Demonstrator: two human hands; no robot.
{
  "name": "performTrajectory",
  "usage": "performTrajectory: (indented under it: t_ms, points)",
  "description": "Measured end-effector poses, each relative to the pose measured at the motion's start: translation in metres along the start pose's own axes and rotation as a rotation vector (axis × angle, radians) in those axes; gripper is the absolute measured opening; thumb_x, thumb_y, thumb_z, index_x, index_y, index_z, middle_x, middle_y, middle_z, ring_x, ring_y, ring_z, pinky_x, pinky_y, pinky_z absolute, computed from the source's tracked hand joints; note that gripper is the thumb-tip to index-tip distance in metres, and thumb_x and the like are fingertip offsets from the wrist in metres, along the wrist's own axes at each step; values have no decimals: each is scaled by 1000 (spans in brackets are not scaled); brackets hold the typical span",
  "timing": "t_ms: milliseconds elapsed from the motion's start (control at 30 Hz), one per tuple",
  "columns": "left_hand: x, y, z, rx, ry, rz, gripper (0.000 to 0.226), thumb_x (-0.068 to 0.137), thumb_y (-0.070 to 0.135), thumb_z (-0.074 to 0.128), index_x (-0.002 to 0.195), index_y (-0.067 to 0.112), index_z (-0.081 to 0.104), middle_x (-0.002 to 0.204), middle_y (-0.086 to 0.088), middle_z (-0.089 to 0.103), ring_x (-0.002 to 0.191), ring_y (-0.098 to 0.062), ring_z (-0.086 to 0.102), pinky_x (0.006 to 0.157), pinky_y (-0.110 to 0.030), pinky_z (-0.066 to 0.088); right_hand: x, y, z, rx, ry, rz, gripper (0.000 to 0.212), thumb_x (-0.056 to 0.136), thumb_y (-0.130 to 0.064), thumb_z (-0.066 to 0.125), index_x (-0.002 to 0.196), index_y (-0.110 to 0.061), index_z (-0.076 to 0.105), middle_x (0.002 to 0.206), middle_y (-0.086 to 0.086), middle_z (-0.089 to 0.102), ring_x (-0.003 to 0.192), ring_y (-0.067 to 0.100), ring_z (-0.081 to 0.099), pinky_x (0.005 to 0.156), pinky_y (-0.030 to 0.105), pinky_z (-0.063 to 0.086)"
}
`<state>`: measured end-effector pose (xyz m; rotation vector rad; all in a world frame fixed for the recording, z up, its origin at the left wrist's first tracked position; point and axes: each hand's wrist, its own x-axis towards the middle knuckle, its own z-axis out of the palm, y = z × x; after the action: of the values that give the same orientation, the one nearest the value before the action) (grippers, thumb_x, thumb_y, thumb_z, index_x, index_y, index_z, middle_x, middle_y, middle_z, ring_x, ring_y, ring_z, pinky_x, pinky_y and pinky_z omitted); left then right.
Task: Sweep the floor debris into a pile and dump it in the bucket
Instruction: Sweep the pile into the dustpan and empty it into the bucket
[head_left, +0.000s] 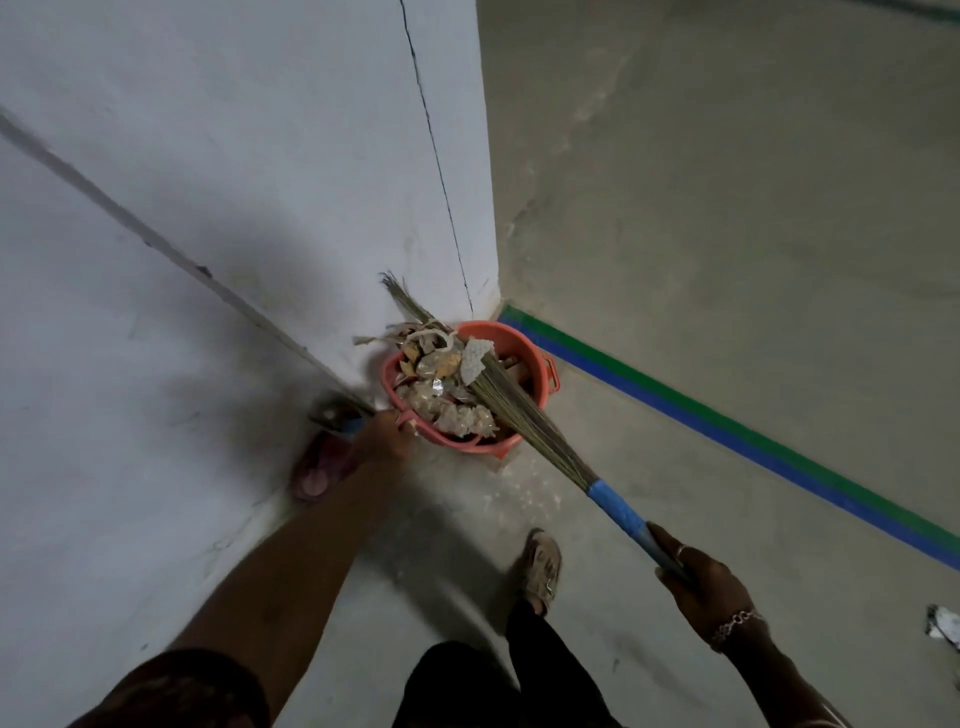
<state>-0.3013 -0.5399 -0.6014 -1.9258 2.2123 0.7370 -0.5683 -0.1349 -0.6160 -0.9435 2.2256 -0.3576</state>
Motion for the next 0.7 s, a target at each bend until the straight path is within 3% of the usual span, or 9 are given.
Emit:
performTrajectory:
  t_ms: [100, 200, 333, 433, 533, 633, 700]
  points:
    - [29, -1, 7, 84, -10, 37, 32, 99, 34, 54, 104, 8, 71, 104, -16, 71, 97, -37, 66, 72, -35, 45, 20, -13, 4, -34, -4, 24, 68, 89, -27, 70, 145, -47, 38, 87, -10, 61, 82, 19, 65, 68, 29, 46]
    - [56, -6, 14, 165, -31, 21, 31, 98, 34, 52, 107, 11, 71, 108, -14, 71, 99, -36, 66, 79, -40, 50, 36, -22, 12, -78, -22, 59, 67, 90, -29, 67, 147, -46, 36, 87, -9, 59, 83, 21, 64, 69, 31, 47]
    - [74, 2, 20, 261, -87, -115, 31, 103, 15, 45, 120, -1, 65, 119, -18, 67, 113, -38, 63, 94, -44, 48, 48, -37, 23, -152, -33, 140, 68, 91, -33, 63, 149, -48, 31, 90, -6, 58, 86, 22, 64, 69, 31, 45]
    - [86, -2, 23, 260, -127, -85, 29, 101, 23, 50, 115, 6, 69, 114, -13, 69, 110, -36, 65, 89, -43, 52, 47, -51, 32, -205, -36, 214, 69, 92, -34, 62, 150, -48, 27, 92, -2, 58, 86, 24, 64, 70, 33, 46]
    - [90, -4, 18, 250, -161, -48, 28, 98, 28, 55, 111, 8, 70, 112, -11, 70, 106, -34, 66, 87, -40, 53, 40, -66, 41, -232, 7, 294, 63, 90, -30, 65, 148, -40, 41, 93, 2, 60, 84, 29, 65, 69, 35, 49]
    - [99, -7, 9, 211, -194, 23, 33, 92, 34, 66, 116, 12, 68, 115, -12, 69, 108, -35, 65, 91, -42, 51, 26, -90, 47, -266, 47, 363, 61, 90, -28, 66, 146, -38, 44, 95, 8, 61, 83, 35, 66, 69, 37, 50]
    - [111, -11, 8, 227, -168, 53, 36, 86, 42, 69, 110, 15, 69, 112, -8, 72, 101, -32, 68, 84, -42, 55, 15, -107, 49, -290, 71, 411, 57, 90, -26, 66, 144, -34, 48, 95, 11, 60, 80, 38, 66, 67, 39, 51]
